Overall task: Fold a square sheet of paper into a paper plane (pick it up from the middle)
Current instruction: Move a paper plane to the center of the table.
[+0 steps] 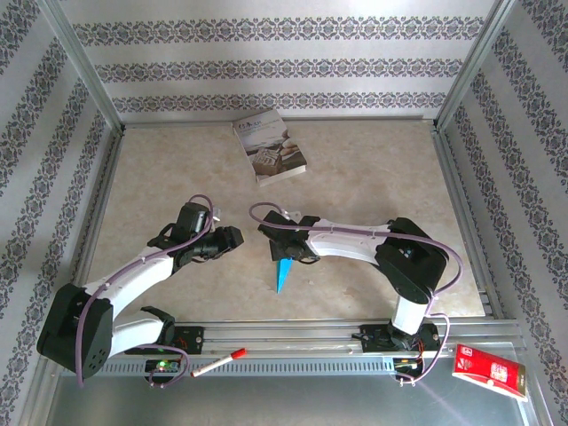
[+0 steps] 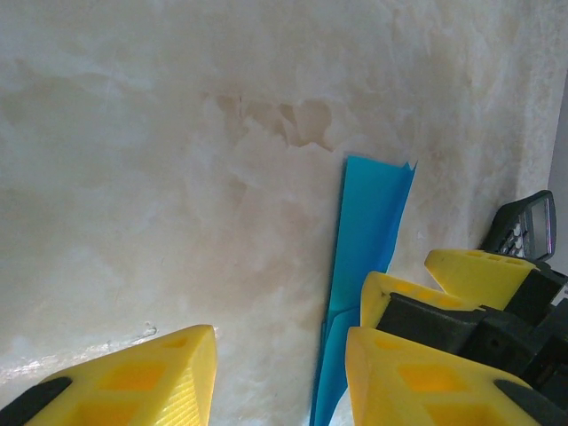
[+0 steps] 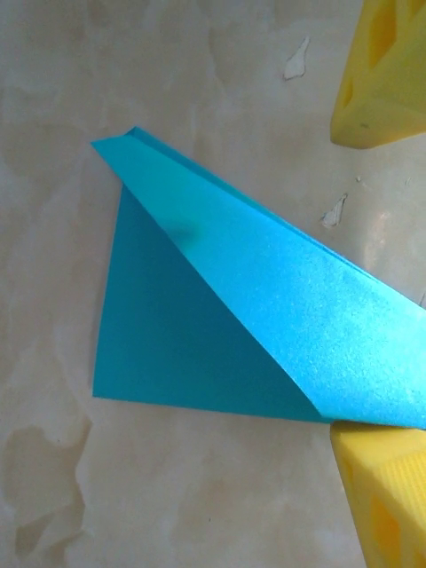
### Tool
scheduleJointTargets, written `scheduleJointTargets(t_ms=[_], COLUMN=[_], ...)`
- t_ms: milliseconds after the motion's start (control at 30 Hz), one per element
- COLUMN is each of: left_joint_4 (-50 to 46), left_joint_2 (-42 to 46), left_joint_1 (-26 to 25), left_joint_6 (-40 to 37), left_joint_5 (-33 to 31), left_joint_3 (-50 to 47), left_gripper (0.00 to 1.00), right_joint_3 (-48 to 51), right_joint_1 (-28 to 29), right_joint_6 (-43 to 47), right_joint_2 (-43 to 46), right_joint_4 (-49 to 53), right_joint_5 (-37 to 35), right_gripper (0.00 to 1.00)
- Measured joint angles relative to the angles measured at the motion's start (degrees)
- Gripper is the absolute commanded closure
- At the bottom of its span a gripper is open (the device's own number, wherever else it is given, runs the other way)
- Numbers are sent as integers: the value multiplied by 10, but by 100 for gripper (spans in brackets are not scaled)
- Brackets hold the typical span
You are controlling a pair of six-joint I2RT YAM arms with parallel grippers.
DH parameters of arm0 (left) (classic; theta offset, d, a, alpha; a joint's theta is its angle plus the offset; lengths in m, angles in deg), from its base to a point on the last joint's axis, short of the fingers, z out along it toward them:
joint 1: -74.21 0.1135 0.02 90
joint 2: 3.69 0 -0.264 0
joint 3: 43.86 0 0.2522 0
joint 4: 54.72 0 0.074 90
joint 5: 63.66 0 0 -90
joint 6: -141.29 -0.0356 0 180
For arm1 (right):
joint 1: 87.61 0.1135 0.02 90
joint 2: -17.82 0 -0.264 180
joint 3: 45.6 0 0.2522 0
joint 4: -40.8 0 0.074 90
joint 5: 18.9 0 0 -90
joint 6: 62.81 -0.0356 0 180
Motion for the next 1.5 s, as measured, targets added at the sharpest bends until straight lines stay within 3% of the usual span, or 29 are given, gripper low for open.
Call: scheduleJointTargets(t_ms=[500, 600, 733, 967, 1233, 1500], left_joint_4=[3, 3, 4, 5, 33, 82], left_joint_2=[-9, -9, -12, -11, 17, -8], left_joint_1=[0, 0, 0, 9, 37, 17], left_joint_6=[0, 0, 0, -2, 22, 52], left_joint_5=[11, 13, 17, 20, 28, 45], left_joint_3=[0, 0, 0, -2, -37, -54], left_gripper=[57, 57, 49, 38, 42, 42], right_joint_3=[12, 19, 37, 73, 142, 233], right_joint_1=[0, 0, -1, -10, -35, -98], right_joint_6=[-21, -31, -39, -34, -76, -113], right_joint_2=[9, 14, 42, 121, 135, 83], right_joint_4=[15, 15, 12, -82, -309, -442], right_joint_5=[-7, -9, -13, 34, 165, 225], right_gripper=[68, 81, 100, 100, 100, 100])
